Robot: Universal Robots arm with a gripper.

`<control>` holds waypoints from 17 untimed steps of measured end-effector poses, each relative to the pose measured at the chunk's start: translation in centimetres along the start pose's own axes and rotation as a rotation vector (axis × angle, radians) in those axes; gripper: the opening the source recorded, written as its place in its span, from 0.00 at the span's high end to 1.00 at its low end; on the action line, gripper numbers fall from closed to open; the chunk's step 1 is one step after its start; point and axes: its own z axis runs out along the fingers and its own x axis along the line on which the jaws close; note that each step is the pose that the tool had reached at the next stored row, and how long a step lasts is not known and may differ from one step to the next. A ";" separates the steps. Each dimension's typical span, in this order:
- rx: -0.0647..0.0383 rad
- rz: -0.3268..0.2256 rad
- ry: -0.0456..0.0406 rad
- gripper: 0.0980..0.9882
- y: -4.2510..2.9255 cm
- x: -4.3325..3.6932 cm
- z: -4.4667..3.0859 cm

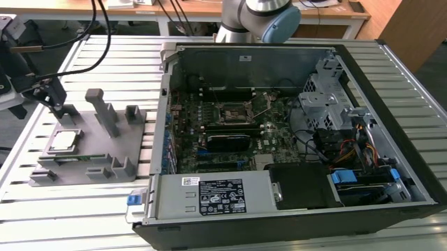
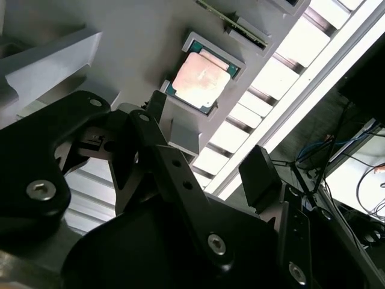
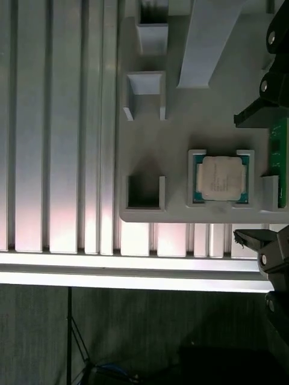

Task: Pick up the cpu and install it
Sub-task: 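Pick up the cpu and move it towards the insertion slot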

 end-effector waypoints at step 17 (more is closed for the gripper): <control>0.000 -0.024 0.0011 0.26 -0.29 0.06 2.89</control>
